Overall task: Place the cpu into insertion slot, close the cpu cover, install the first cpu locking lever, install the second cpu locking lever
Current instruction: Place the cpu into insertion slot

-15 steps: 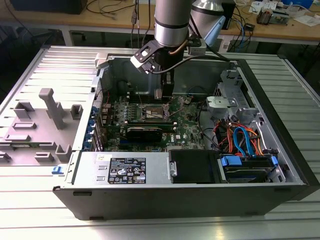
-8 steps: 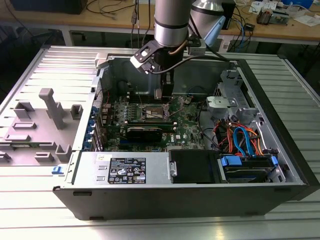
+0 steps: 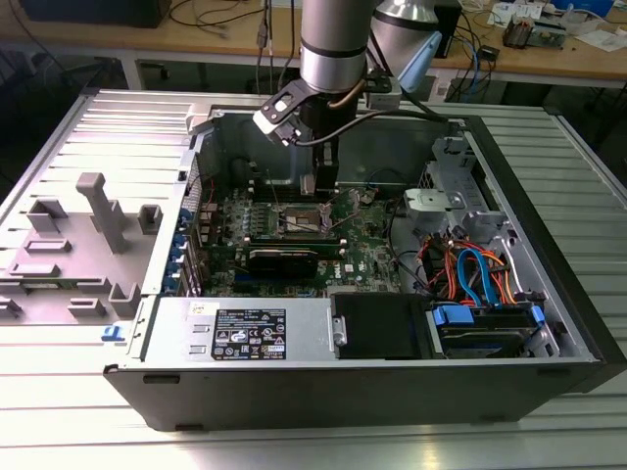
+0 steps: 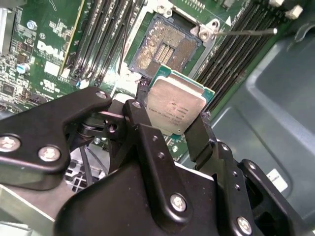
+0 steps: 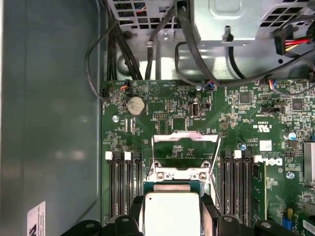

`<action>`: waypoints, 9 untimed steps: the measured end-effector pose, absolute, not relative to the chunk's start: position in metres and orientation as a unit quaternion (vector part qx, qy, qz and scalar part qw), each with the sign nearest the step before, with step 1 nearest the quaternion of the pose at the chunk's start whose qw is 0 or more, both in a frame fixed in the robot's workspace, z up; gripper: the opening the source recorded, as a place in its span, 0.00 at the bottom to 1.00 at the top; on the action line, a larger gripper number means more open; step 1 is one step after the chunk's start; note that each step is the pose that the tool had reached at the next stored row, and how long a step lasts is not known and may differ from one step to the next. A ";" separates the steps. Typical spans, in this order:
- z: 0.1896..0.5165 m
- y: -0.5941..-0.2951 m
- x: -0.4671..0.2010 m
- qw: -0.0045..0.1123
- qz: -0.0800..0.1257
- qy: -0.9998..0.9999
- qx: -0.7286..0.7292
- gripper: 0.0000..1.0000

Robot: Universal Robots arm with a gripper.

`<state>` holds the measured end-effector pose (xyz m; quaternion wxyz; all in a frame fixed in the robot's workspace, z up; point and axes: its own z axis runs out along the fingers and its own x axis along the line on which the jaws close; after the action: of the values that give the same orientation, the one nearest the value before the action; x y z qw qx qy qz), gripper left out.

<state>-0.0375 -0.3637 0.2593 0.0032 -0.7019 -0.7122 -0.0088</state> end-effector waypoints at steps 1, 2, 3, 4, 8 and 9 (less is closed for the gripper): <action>0.258 -0.364 -0.038 0.003 -0.009 -0.720 -0.694 0.55; 0.256 -0.364 -0.039 0.003 -0.009 -0.723 -0.691 0.55; 0.253 -0.364 -0.043 0.003 -0.009 -0.723 -0.690 0.55; 0.251 -0.364 -0.045 0.003 -0.009 -0.723 -0.690 0.55; 0.244 -0.365 -0.053 0.003 -0.009 -0.723 -0.691 0.55; 0.243 -0.365 -0.054 0.003 -0.010 -0.721 -0.693 0.55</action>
<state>-0.0536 -0.3646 0.2427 0.0026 -0.6932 -0.7207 -0.0095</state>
